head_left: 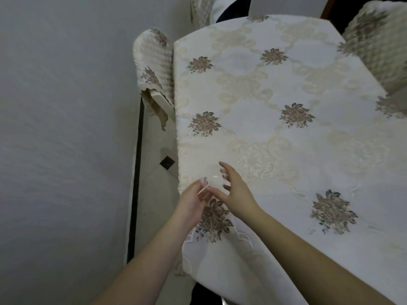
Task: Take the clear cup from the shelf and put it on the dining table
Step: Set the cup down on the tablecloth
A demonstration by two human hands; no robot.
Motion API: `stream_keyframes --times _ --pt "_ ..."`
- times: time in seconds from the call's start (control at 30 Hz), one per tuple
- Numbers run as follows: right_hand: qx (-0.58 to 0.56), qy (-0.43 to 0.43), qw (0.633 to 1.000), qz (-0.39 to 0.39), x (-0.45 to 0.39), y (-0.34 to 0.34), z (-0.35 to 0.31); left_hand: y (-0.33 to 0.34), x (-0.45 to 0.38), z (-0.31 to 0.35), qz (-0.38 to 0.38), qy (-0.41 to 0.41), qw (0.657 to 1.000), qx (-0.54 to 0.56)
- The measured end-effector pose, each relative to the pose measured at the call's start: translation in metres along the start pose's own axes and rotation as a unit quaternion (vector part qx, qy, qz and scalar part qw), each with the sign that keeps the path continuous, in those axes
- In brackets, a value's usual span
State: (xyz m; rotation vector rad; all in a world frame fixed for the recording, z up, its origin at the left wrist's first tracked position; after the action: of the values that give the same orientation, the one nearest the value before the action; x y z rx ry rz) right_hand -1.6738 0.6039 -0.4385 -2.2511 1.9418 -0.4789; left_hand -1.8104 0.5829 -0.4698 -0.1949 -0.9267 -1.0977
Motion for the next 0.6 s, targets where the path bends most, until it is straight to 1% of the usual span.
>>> stream_keyframes --times 0.2,0.3,0.43,0.6 --pt "-0.008 0.005 1.000 0.026 -0.025 0.013 0.008 0.000 -0.031 0.014 -0.013 0.014 0.999 -0.032" --pt "-0.010 0.010 0.999 0.036 -0.034 0.017 0.013 0.003 -0.038 0.018 -0.038 0.027 0.996 -0.078" --pt "-0.010 0.018 0.999 0.038 -0.041 0.019 0.021 0.003 -0.049 0.021 -0.030 0.046 0.994 -0.095" --pt "0.033 0.017 0.998 0.045 -0.050 0.015 0.032 0.007 -0.057 0.022 -0.040 0.061 0.992 -0.103"
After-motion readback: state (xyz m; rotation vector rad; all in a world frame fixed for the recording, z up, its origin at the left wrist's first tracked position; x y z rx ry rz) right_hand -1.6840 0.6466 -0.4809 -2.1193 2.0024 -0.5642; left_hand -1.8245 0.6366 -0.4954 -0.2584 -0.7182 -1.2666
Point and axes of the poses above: each hand's wrist, its own x-axis away from the middle knuckle, its own y-axis out of the palm, z = x × y, the point moved 4 cm from there along -x, towards the middle knuckle, and after that the axes turned 6 degrees about z, right-handed, at the moved point
